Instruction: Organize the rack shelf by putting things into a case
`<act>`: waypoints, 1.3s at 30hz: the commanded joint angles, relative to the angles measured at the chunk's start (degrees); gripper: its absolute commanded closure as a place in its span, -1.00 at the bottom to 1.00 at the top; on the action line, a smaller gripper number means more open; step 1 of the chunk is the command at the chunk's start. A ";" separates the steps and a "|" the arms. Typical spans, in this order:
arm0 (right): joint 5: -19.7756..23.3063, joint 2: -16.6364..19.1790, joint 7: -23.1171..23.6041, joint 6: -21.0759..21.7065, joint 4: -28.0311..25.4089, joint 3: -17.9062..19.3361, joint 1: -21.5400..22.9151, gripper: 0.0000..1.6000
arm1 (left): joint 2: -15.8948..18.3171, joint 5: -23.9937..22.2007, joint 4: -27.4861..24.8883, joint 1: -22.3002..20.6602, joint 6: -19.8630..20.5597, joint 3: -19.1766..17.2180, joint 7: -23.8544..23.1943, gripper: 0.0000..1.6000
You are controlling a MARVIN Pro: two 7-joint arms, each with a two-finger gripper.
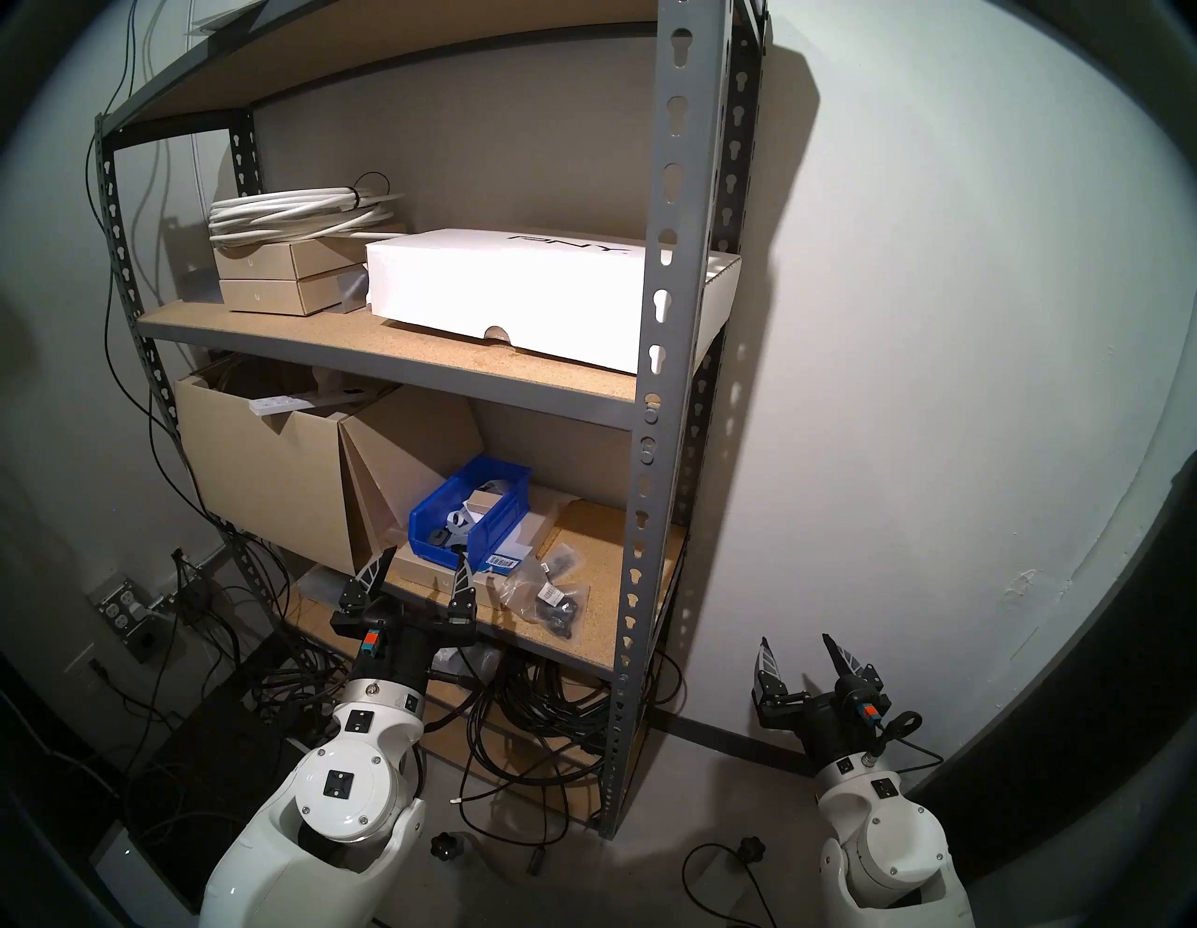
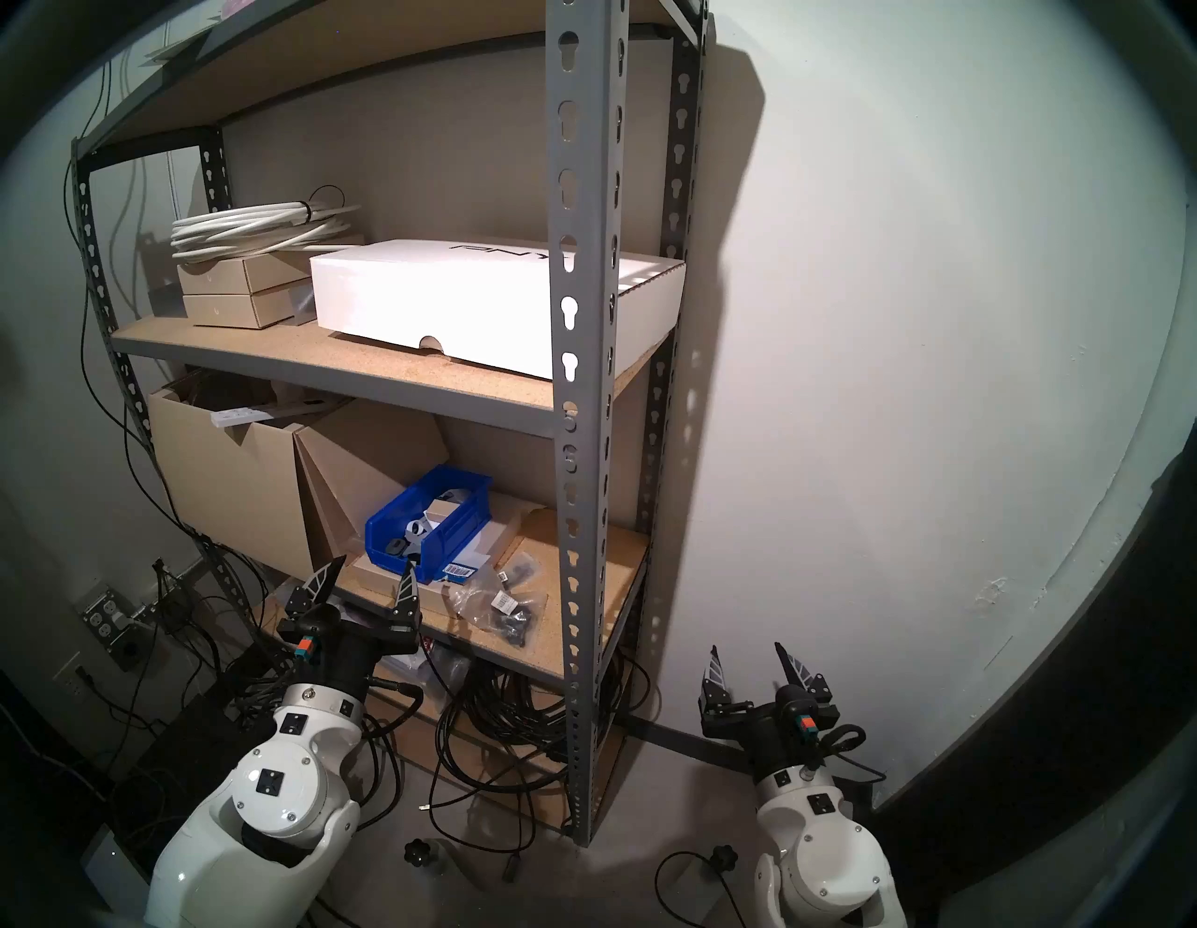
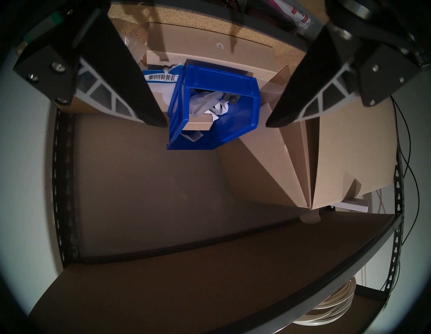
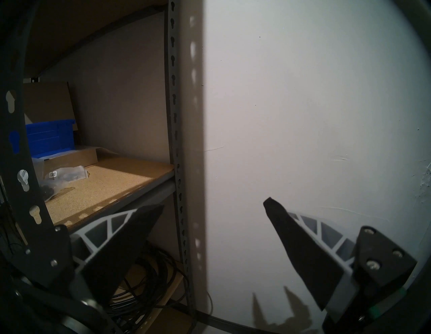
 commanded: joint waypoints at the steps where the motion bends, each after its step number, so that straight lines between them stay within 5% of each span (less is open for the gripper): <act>1: 0.00 0.00 0.00 -0.09 -0.92 0.00 0.04 -1.00 | -0.03 0.00 -0.80 -0.06 -0.15 0.02 0.02 -1.00; 25: 0.01 0.00 0.00 -0.09 -0.92 0.00 0.05 -1.00 | 4.01 2.12 -1.46 1.52 0.50 4.06 -5.38 -1.00; 39: 0.01 0.00 0.00 -0.10 -0.91 0.00 0.05 -1.00 | 4.19 -3.18 0.19 -0.62 4.21 4.82 -9.70 -1.00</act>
